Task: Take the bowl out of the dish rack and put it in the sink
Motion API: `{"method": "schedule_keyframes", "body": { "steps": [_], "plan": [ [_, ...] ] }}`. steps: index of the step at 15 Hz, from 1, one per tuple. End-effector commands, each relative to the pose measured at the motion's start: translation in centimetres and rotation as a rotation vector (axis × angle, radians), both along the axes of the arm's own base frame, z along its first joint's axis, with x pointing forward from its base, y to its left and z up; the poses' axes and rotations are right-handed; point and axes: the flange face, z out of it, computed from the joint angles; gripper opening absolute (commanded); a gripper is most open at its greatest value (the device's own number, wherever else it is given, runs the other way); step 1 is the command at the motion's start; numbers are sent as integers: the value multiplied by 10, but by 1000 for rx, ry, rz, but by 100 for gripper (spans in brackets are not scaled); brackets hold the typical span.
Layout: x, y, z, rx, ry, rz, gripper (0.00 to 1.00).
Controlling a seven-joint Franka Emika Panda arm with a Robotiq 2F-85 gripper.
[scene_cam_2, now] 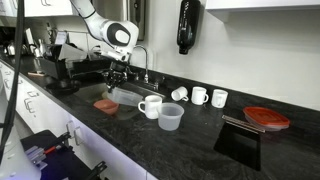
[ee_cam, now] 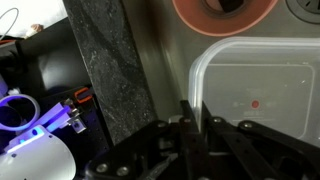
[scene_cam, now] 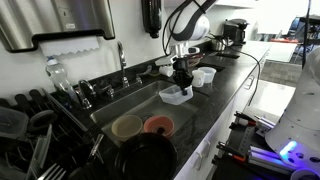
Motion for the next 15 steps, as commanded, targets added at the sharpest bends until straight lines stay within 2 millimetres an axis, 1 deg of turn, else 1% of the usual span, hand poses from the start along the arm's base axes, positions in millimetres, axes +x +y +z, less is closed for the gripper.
{"method": "schedule_keyframes", "body": {
  "steps": [1,4,6,10,15],
  "plan": [
    [10,-12,-19,-17,14,-31,2],
    [11,-19,-36,-28,50,-44,2],
    [10,-20,-44,-34,66,-46,2],
    [9,-13,-54,-21,94,-37,2],
    [12,-3,-70,-38,104,-19,2]
  ]
}}
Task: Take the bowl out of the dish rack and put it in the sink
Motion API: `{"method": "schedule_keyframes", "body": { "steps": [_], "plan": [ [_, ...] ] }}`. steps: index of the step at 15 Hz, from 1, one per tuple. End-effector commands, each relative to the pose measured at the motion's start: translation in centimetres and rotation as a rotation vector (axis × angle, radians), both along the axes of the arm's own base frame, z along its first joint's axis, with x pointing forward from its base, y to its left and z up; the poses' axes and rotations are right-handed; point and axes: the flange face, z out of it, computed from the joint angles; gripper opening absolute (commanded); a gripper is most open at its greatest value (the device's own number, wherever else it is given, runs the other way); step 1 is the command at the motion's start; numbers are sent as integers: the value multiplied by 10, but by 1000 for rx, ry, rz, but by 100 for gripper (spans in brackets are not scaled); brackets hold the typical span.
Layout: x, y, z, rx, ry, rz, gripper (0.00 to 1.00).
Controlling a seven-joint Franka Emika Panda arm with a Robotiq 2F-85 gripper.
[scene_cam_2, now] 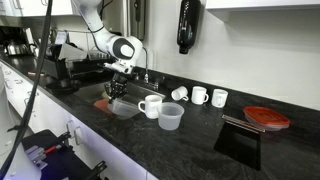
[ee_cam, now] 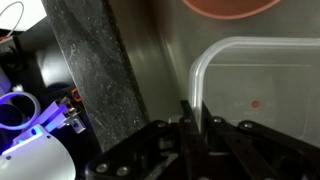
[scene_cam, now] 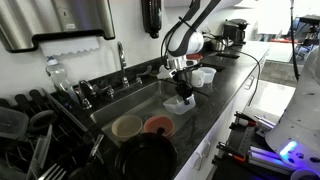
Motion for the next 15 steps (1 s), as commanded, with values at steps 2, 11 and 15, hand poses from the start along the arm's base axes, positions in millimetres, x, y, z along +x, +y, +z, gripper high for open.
{"method": "schedule_keyframes", "body": {
  "steps": [2,11,15],
  "plan": [
    [6,11,-19,-25,13,1,2],
    [18,15,-57,-97,4,5,2],
    [15,14,-59,-68,23,20,40]
  ]
}}
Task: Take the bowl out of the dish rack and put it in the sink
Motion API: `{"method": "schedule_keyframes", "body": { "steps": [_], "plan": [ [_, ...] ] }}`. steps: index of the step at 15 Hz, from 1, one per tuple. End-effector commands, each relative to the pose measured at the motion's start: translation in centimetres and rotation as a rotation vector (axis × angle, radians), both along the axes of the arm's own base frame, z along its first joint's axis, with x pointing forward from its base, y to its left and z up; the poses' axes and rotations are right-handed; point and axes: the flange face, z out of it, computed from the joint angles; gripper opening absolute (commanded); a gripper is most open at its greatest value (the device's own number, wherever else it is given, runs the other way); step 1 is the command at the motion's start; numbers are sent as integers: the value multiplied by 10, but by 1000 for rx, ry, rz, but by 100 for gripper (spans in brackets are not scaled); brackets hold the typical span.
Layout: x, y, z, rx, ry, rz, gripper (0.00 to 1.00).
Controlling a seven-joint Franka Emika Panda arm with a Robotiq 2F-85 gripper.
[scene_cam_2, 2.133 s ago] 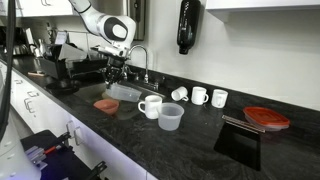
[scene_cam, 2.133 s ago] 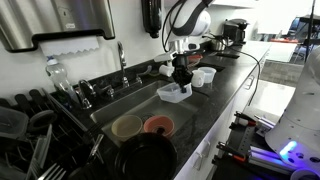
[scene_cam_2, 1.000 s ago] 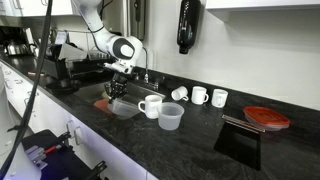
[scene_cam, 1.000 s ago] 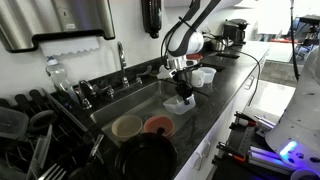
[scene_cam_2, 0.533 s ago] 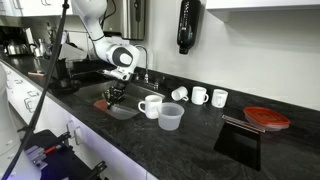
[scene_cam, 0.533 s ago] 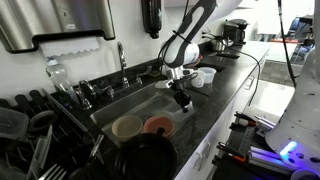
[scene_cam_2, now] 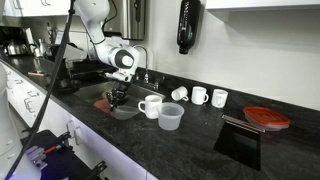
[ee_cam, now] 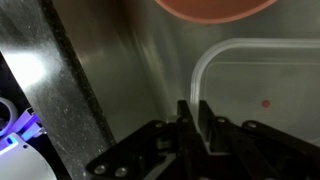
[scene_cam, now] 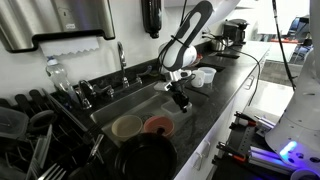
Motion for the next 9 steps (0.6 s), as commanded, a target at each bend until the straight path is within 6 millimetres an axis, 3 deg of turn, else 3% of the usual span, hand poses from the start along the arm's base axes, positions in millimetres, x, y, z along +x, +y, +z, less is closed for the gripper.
{"method": "schedule_keyframes", "body": {
  "steps": [1,5,8,9],
  "plan": [
    [0,-3,-9,14,14,7,47],
    [0,-8,-10,18,21,-5,76],
    [1,-7,1,25,2,2,97],
    [1,-5,7,23,-3,17,100]
  ]
}}
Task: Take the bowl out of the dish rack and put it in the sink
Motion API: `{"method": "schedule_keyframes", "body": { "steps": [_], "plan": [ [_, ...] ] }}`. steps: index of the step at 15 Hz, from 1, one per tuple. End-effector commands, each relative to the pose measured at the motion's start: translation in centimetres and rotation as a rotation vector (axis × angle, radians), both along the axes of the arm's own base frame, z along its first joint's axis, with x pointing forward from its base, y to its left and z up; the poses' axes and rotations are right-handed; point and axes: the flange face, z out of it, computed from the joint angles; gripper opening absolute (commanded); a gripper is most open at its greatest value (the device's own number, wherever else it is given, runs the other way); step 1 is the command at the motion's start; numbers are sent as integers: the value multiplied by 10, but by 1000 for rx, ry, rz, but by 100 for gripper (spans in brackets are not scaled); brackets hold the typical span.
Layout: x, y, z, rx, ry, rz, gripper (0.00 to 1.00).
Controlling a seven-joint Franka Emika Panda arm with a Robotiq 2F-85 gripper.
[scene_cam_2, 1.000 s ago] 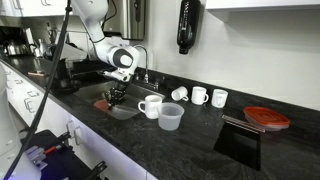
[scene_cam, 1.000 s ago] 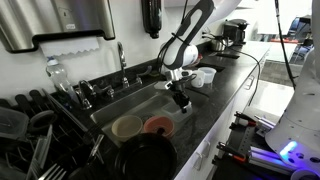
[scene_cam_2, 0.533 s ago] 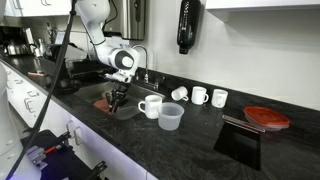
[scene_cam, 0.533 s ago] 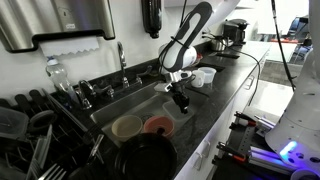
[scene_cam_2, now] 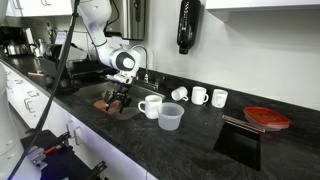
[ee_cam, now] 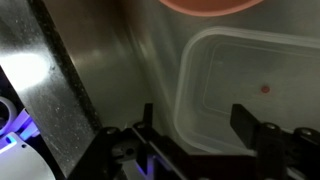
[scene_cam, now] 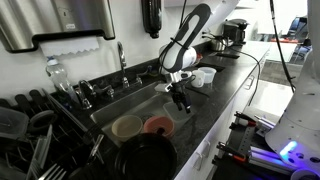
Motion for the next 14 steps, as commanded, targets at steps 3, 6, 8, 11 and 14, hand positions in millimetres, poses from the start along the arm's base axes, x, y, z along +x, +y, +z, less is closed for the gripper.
{"method": "schedule_keyframes", "body": {
  "steps": [3,6,8,11,14],
  "plan": [
    [0,6,42,45,-56,36,100],
    [-8,17,92,88,-115,40,100],
    [4,19,85,62,-109,33,100],
    [-7,19,95,64,-114,36,100],
    [-9,18,90,64,-104,38,100]
  ]
}}
